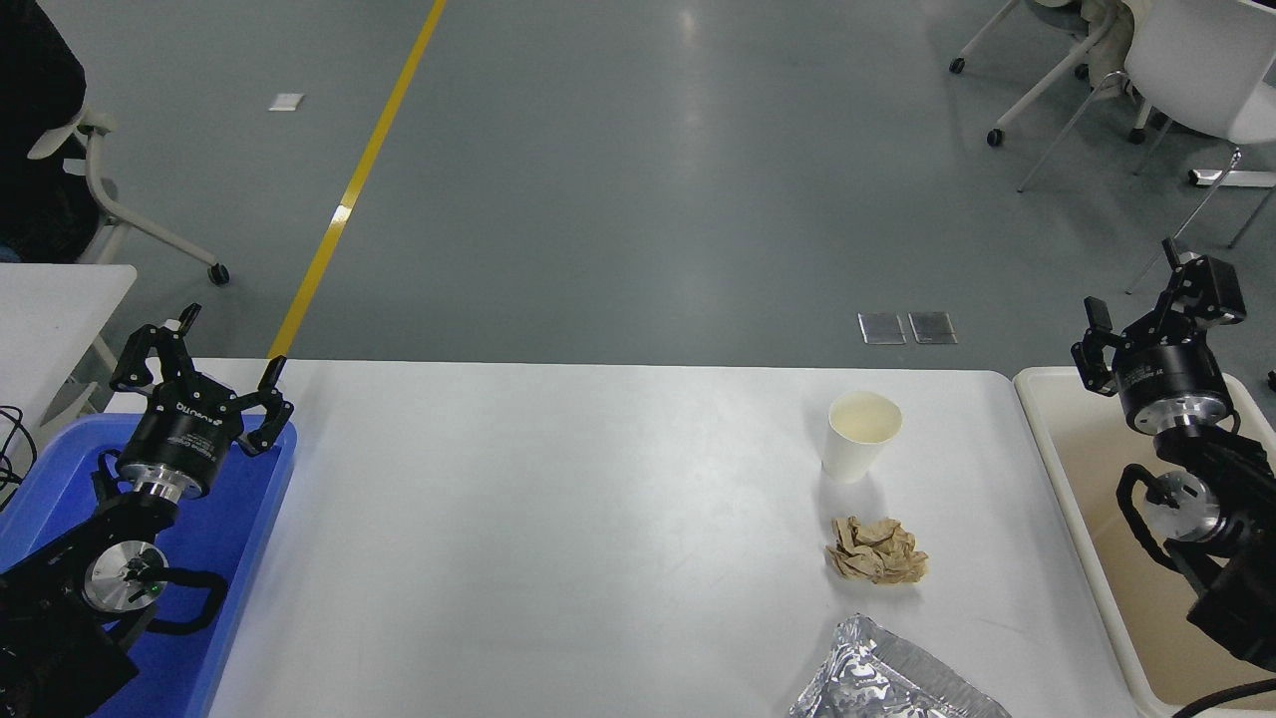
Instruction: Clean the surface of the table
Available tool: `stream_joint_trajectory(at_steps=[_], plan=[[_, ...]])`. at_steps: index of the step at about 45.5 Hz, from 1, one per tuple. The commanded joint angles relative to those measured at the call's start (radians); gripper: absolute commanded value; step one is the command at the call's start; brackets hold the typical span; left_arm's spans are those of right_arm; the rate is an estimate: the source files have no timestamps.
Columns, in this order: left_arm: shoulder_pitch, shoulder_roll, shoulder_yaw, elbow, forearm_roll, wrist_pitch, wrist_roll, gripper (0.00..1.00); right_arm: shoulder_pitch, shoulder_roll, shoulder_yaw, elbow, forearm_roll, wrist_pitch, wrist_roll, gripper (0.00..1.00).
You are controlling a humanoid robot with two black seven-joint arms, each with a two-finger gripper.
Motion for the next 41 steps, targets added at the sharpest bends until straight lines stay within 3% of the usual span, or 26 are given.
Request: stream_joint_trajectory(at_steps=[1,5,18,29,41], plan=[[0.0,0.0,0.0,0.0,0.0,0.0,0.0,1.0,0.054,-0.074,-0.058,0.004,-0.017,0.02,-0.052,0.99],[0.0,0.0,0.0,0.001,0.0,0.0,0.0,1.0,0.117,-0.121,-0.161,0.003,-0.027,0.061,-0.1,0.99],[0.0,0.0,0.0,0.0,0.0,0.0,0.0,1.0,0.31,-0.212,-0.572,0.001,-0.126,0.112,-0.106,0.99],[0.0,0.0,0.0,0.0,0.0,0.0,0.0,1.0,0.494,-0.22,-0.94,0.01,-0.166,0.216,-0.103,0.99],[0.0,0.0,0.0,0.0,0.0,0.0,0.0,1.0,0.643,-0.175,-1.255,0.014,-0.349,0.225,-0.099,0.99]])
